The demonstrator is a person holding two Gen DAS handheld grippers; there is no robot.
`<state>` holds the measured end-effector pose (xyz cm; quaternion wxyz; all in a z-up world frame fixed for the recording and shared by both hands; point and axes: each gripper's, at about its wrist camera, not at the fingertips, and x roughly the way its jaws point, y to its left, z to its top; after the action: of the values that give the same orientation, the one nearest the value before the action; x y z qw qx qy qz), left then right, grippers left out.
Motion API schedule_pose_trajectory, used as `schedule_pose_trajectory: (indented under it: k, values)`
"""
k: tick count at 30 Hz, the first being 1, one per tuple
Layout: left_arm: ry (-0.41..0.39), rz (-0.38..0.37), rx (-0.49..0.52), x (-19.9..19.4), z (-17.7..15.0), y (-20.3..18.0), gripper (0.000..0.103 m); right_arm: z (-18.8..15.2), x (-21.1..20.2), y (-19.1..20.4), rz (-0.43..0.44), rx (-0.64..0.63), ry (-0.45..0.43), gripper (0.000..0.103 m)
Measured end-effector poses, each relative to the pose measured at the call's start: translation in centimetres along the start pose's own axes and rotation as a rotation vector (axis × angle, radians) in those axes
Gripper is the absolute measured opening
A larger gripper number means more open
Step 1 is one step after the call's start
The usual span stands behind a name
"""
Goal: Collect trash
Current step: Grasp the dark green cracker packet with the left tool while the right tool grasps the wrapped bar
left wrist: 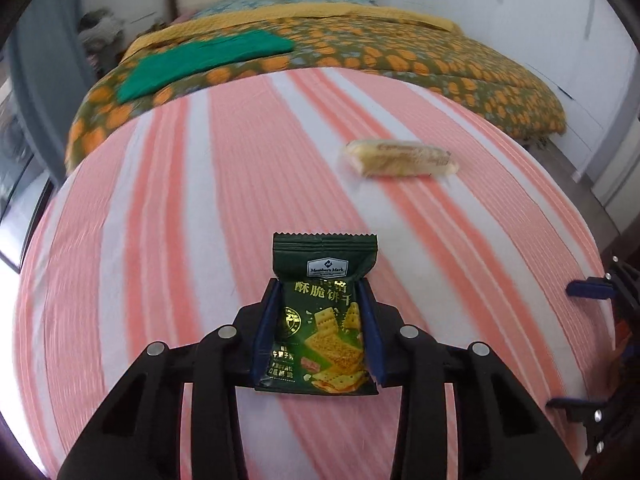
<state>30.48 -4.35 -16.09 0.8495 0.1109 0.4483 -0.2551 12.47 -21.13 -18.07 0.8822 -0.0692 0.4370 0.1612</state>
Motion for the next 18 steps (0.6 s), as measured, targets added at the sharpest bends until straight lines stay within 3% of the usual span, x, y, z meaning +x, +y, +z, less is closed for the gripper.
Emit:
schedule_pose_trajectory:
  k: [6,8,10,15,18]
  values:
    - [-0.013,-0.011,-0.108,-3.3,-4.7,1.2,0.042,0.0,0.0,0.2,-0.003,-0.007,0.007,0.097]
    - [-0.027,0.000,-0.121,-3.7,-5.5,1.1,0.055,0.7,0.3,-0.1,0.021,-0.030,0.026,0.097]
    - [-0.032,0.010,-0.109,-3.7,-5.8,0.8,0.076,1.7,0.6,-1.2,0.023,-0.037,0.039,0.097]
    - [-0.031,0.105,-0.034,-3.2,-6.3,-1.0,0.087,6.1,1.9,-6.6,-0.023,0.027,-0.008,0.097]
    - [-0.016,0.116,-0.069,-2.9,-6.4,-0.3,0.096,9.8,3.8,-8.2,0.022,-0.027,-0.013,0.097]
